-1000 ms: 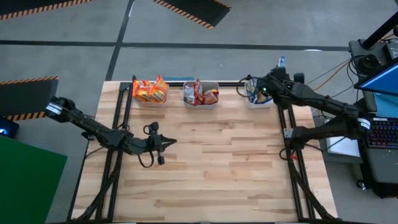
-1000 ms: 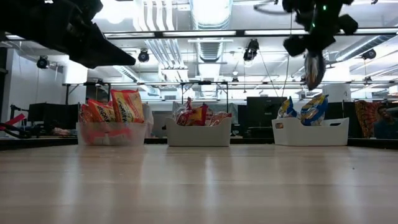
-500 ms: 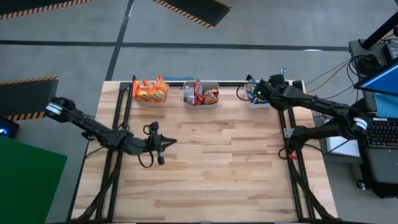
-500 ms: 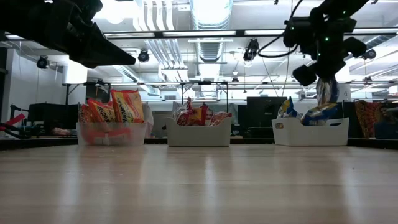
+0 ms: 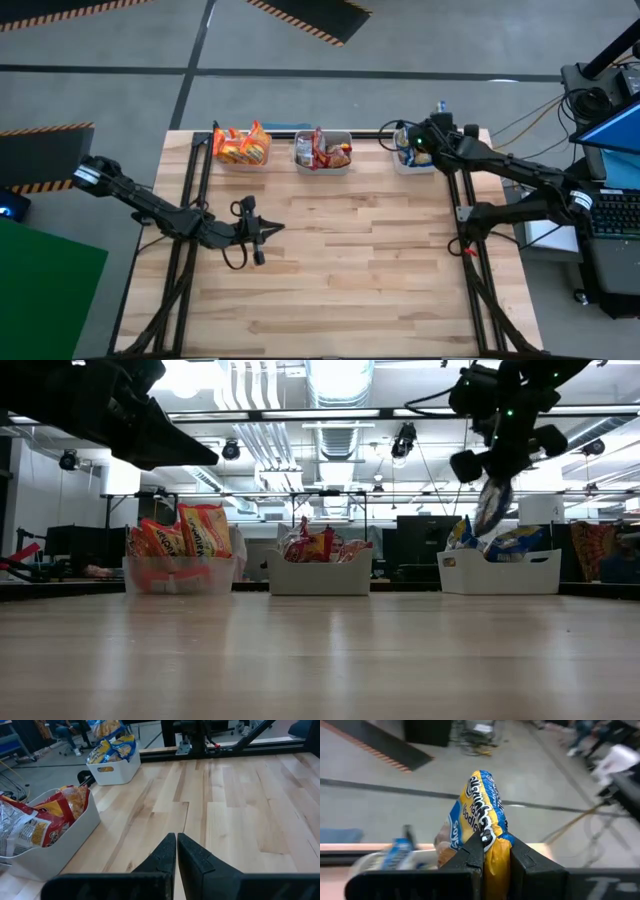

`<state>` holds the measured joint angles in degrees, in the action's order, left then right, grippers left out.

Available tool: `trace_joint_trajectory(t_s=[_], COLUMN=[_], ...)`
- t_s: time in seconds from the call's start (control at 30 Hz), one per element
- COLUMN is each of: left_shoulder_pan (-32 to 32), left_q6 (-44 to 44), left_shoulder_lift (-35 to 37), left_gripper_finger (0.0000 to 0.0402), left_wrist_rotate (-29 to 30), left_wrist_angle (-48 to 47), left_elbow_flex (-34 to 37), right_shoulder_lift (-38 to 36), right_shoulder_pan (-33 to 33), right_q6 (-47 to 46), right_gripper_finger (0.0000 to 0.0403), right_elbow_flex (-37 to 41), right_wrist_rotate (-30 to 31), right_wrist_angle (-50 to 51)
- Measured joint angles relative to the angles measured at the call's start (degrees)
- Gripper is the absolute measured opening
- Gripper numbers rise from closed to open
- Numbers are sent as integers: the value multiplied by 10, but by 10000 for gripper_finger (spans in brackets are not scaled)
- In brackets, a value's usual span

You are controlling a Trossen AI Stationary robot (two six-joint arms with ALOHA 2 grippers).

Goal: Sort Maruchan noodles
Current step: Put the blue noodle pack into the white bin

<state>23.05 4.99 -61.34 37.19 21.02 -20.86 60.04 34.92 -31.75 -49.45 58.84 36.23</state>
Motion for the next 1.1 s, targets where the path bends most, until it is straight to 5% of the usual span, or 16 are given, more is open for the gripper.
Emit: trace_joint_trajectory(t_s=[0.57, 1.1], left_shoulder_pan=[-1, -1], left_q6=[2, -5], left_shoulder_lift=[-3, -3], left_gripper_finger=[0, 0], left_wrist_rotate=[14, 14], left_wrist_angle=[9, 9], left_elbow_flex=[0, 0], right_shoulder_lift=[92, 70], right_shoulder_pan=[-2, -1], right_q6=[-125, -109], right_gripper_finger=[30, 157], right_elbow_flex=[86, 5], right_wrist_rotate=[-68, -76], right_wrist_angle=[-24, 74])
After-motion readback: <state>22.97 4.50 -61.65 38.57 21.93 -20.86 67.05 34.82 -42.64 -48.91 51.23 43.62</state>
